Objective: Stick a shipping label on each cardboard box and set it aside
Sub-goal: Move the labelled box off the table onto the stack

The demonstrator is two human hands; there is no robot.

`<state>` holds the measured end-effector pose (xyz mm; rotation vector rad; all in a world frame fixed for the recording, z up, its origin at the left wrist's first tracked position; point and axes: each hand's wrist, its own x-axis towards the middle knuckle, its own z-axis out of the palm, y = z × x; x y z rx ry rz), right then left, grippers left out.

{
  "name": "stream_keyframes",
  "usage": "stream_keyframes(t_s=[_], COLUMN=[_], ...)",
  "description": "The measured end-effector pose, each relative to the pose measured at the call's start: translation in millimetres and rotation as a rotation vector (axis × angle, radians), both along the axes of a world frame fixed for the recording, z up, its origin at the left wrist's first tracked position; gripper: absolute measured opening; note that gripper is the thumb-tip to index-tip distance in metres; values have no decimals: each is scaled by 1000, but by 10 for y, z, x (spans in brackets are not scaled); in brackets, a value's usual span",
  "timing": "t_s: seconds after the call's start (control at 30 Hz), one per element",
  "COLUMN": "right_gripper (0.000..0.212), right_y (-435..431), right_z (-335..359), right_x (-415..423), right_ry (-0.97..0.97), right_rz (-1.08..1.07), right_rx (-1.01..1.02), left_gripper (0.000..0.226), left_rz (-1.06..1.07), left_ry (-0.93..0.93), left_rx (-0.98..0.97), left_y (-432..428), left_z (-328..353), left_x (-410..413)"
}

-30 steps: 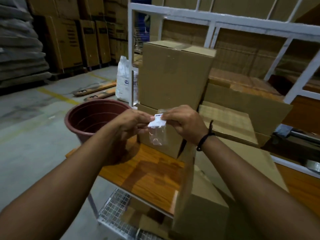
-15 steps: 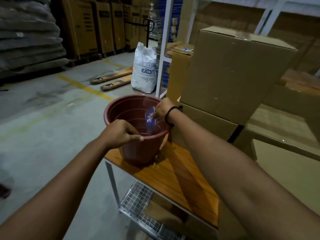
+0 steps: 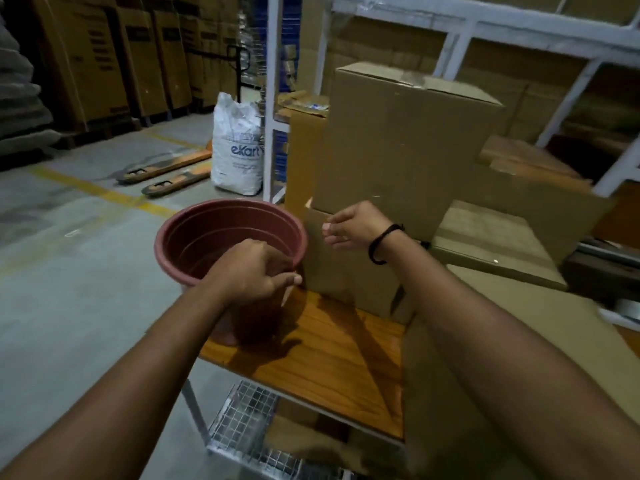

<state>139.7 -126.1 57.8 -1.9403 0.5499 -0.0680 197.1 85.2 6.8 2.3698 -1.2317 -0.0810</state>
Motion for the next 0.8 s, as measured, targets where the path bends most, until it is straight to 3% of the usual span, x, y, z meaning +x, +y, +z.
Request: stream_keyframes(t_s=[0.1, 0.33, 0.53, 0.7, 0.8], right_gripper=[27, 20, 43, 57, 62], right_y=[-411, -1366, -1859, -1918, -1732], right_z=[65, 28, -190, -411, -449], right_x=[-515, -1957, -2981, -2970, -2752], right_ry=[-50, -99, 91, 391, 418], right_rz=[-120, -377, -263, -70, 1], right_rx=[-29, -129, -458, -743, -850], left_gripper=[46, 61, 90, 97, 99], left_rz=[-40, -91, -140, -74, -37], left_ry=[8, 137, 272, 325, 341], left_rx=[-21, -29, 37, 95, 85], left_y=[-437, -1452, -2082, -2310, -2321], left_z=[-2, -206, -260, -306, -333], left_x=[-239, -1032, -1705, -1886, -1874])
